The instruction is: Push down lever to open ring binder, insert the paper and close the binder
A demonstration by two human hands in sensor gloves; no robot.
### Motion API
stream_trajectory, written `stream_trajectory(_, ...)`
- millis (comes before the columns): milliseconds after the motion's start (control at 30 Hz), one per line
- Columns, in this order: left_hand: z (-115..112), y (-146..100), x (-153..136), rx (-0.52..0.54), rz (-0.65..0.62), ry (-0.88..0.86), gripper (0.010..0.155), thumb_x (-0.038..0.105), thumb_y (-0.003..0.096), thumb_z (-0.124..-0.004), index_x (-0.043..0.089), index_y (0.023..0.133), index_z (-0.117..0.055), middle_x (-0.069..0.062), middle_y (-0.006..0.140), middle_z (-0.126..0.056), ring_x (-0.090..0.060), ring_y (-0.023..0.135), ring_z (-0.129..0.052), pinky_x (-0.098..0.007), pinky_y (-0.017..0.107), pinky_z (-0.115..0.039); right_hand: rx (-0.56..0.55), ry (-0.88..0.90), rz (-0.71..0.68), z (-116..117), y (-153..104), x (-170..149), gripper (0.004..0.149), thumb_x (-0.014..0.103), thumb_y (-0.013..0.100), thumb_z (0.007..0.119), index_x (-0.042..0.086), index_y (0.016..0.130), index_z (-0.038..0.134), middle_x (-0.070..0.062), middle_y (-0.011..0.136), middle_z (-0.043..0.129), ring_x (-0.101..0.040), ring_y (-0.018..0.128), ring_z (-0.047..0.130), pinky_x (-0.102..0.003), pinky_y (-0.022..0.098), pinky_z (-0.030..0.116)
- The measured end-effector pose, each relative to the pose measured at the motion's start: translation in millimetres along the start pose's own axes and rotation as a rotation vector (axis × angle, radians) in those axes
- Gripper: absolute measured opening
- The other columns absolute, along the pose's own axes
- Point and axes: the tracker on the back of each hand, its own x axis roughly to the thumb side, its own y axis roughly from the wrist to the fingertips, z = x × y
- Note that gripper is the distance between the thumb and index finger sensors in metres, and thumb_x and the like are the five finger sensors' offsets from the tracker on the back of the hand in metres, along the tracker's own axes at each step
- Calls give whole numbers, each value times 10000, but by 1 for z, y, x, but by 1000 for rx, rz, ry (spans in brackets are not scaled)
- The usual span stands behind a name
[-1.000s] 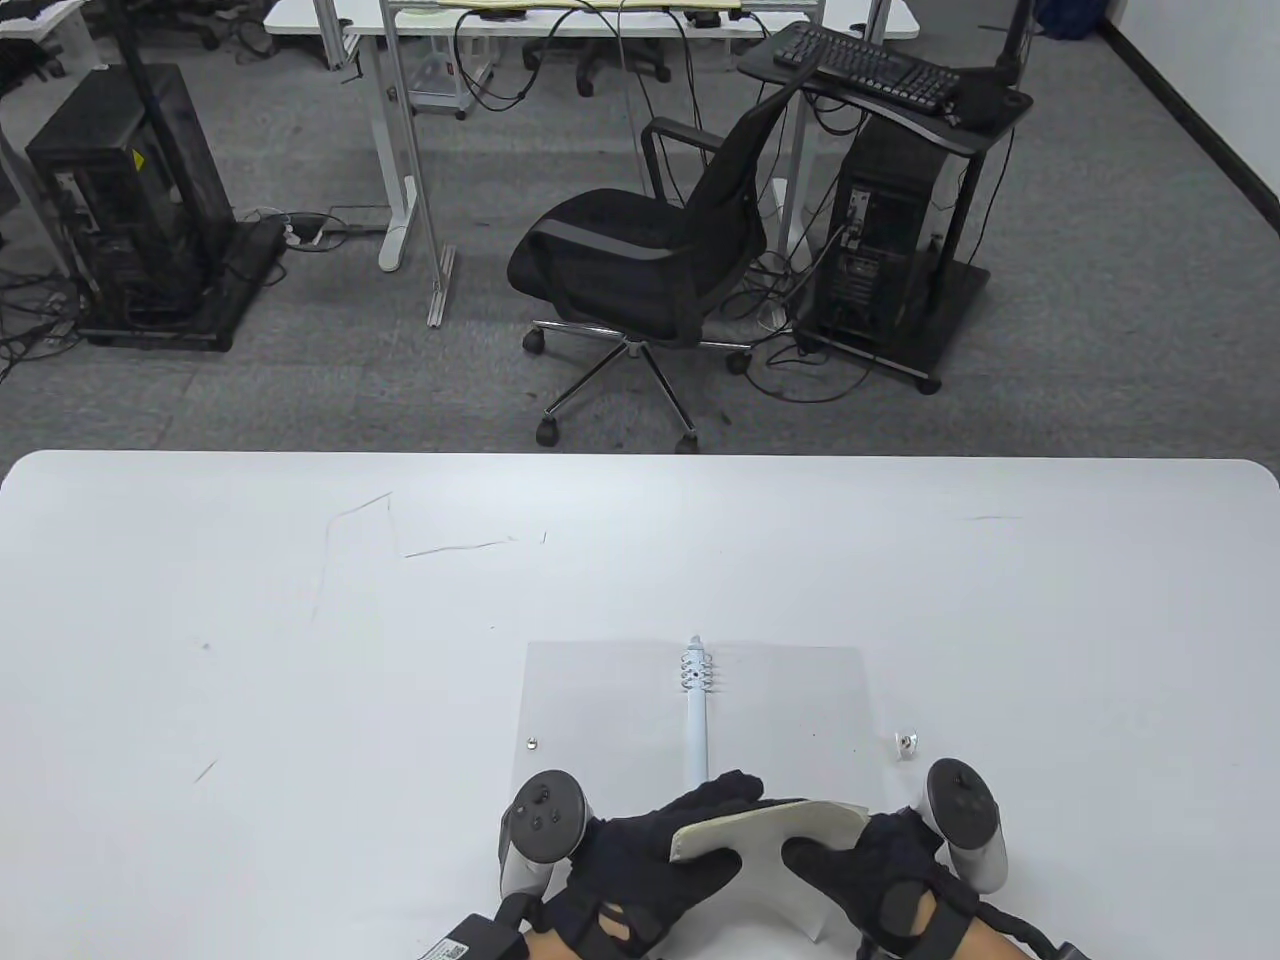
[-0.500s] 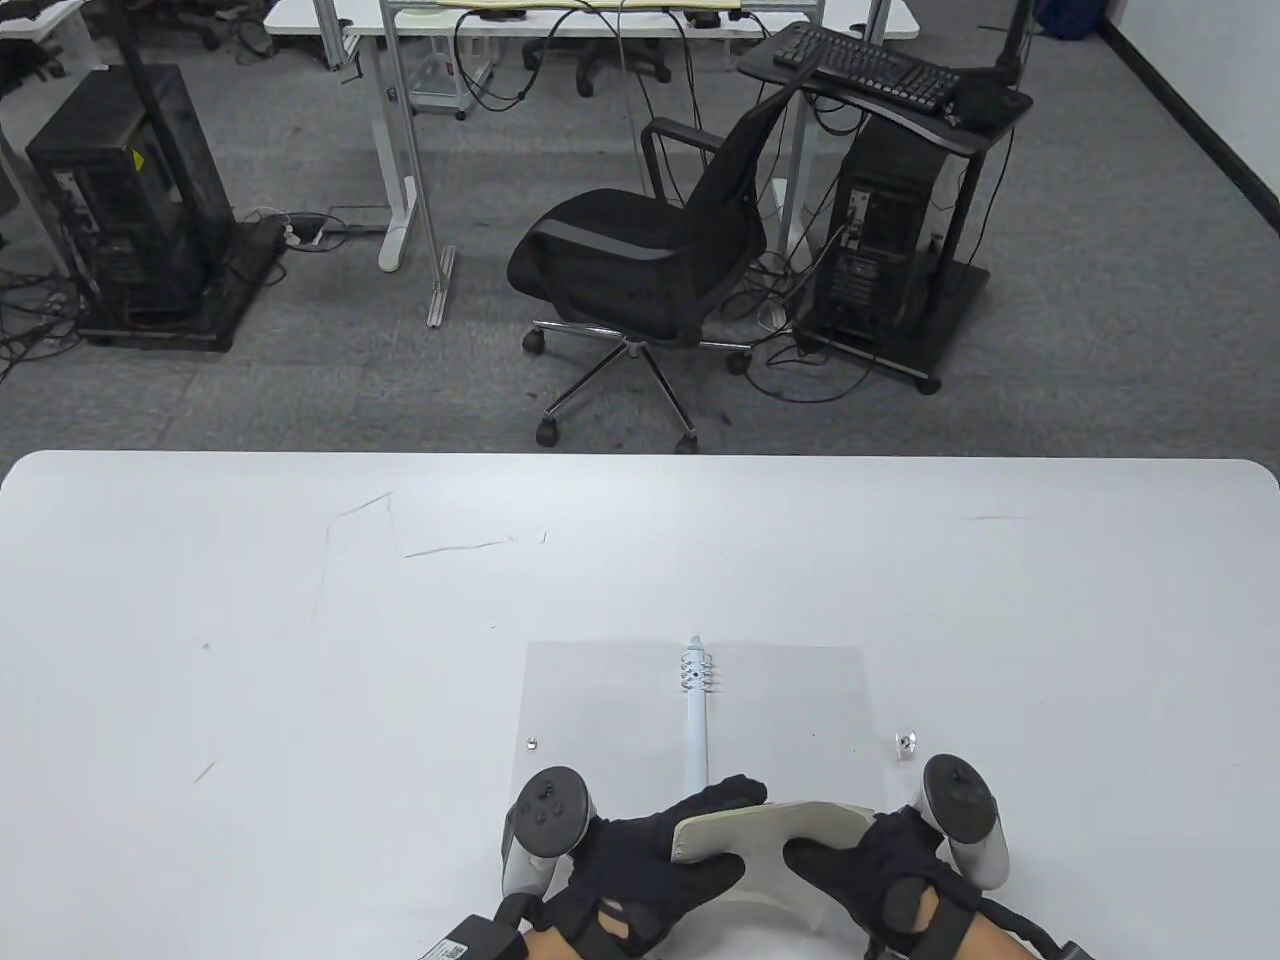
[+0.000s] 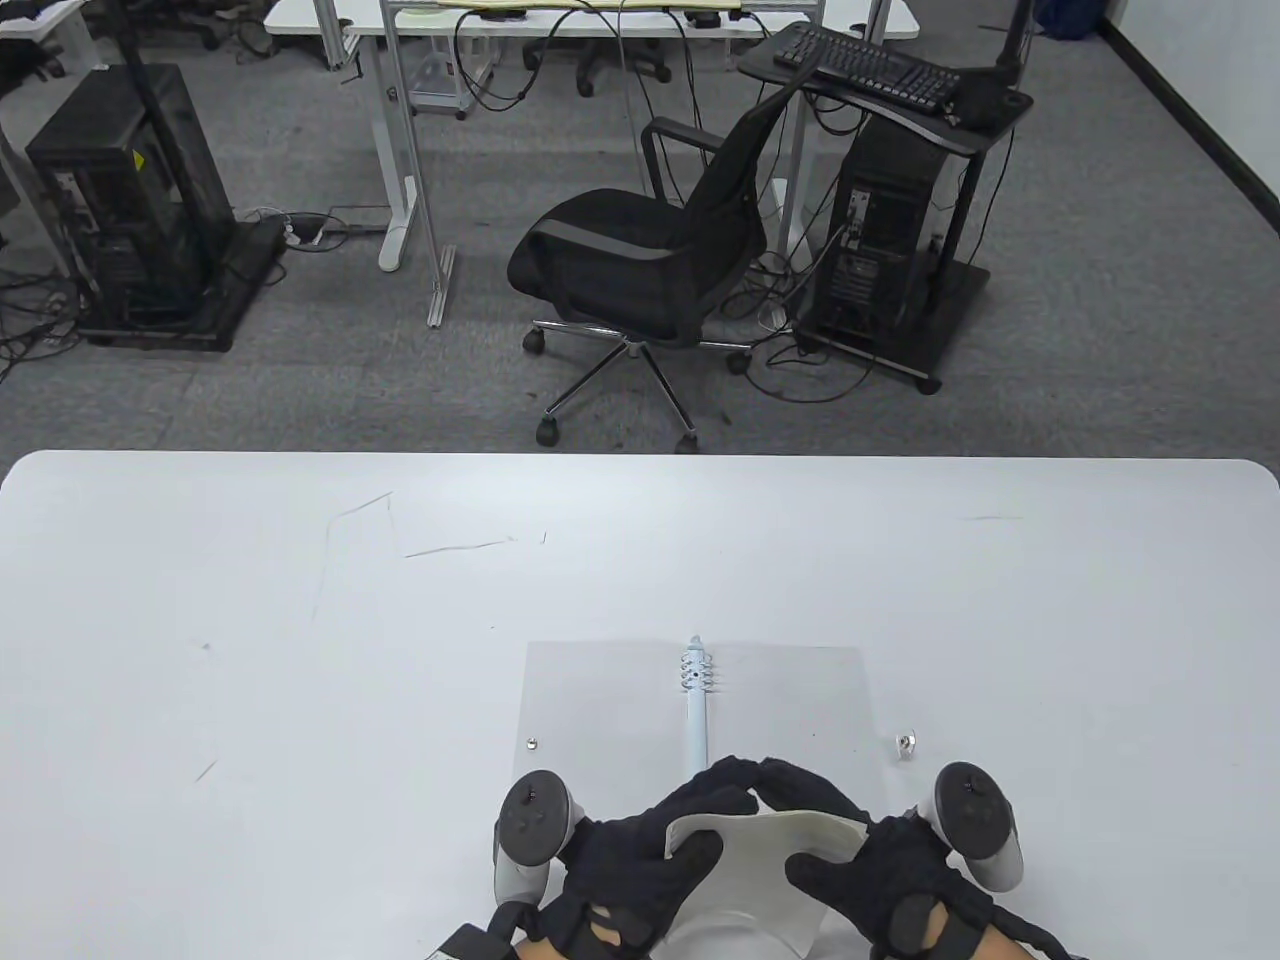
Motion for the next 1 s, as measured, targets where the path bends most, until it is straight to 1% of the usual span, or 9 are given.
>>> stream_trajectory(67, -1, 0, -2, -5, 9, 2, 441, 531, 465, -776, 509, 906, -773, 145, 1182, -579, -345, 1147, -530, -682, 756, -432, -71, -11, -28, -1, -1, 7, 546, 366, 501, 767, 248, 1025, 668, -104, 1109, 675, -441, 964, 688, -626, 651, 632)
stream_trajectory(133, 0, 1, 0, -27, -3, 0, 497, 535, 454, -826, 510, 940, -724, 140, 1197, -530, -347, 1156, -505, -685, 760, -420, -70, -45, -38, -1, -2, 8, 500, 357, 501, 751, 244, 987, 734, -87, 1048, 786, -425, 911, 785, -608, 627, 680)
stream_trajectory(267, 5, 0, 12, -9, -77, -11, 563, 534, 435, -889, 520, 958, -680, 155, 1186, -569, -335, 1151, -544, -685, 761, -443, -14, -12, -45, -1, -2, 8, 497, 349, 501, 758, 228, 983, 744, -91, 1037, 803, -426, 902, 798, -596, 629, 681)
stream_trajectory(333, 6, 1, 22, -48, -108, 10, 567, 529, 424, -911, 516, 950, -699, 155, 1179, -594, -338, 1148, -559, -692, 758, -444, 11, 3, -70, 1, -1, 10, 506, 354, 501, 759, 239, 993, 727, -80, 1053, 784, -420, 921, 777, -595, 641, 665)
stream_trajectory(467, 4, 0, 21, -16, -99, 84, 542, 525, 413, -911, 499, 927, -742, 151, 1148, -666, -326, 1123, -630, -684, 751, -477, 43, 20, -69, 6, 0, 6, 593, 416, 477, 822, 233, 1021, 677, -80, 1091, 724, -425, 974, 693, -627, 656, 621)
stream_trajectory(600, 7, 1, 13, -7, -64, 18, 533, 536, 418, -904, 472, 926, -757, 139, 1130, -706, -318, 1104, -670, -680, 747, -493, 68, 66, -29, 10, 2, -5, 590, 439, 474, 832, 219, 1007, 706, -88, 1074, 750, -437, 962, 706, -641, 650, 624)
stream_trajectory(767, -3, 0, 23, -31, -109, -22, 535, 559, 409, -899, 453, 919, -774, 145, 1091, -771, -240, 1091, -707, -634, 753, -533, 64, 57, -103, 13, 2, 9, 566, 430, 480, 826, 226, 996, 719, -81, 1061, 768, -417, 959, 724, -629, 653, 632)
stream_trajectory(867, 5, 2, 12, -30, -62, 19, 537, 548, 400, -914, 448, 912, -785, 142, 1094, -769, -279, 1085, -719, -653, 750, -516, 44, 14, -48, 13, 2, -3, 571, 433, 471, 830, 231, 994, 720, -77, 1055, 781, -415, 949, 739, -623, 647, 641)
stream_trajectory(1000, 10, 3, -3, -42, 7, -38, 553, 549, 402, -921, 438, 924, -778, 125, 1107, -753, -304, 1089, -701, -667, 746, -505, 53, 81, 25, 15, 3, -19, 578, 429, 478, 825, 211, 1002, 712, -96, 1063, 760, -435, 956, 712, -636, 648, 626)
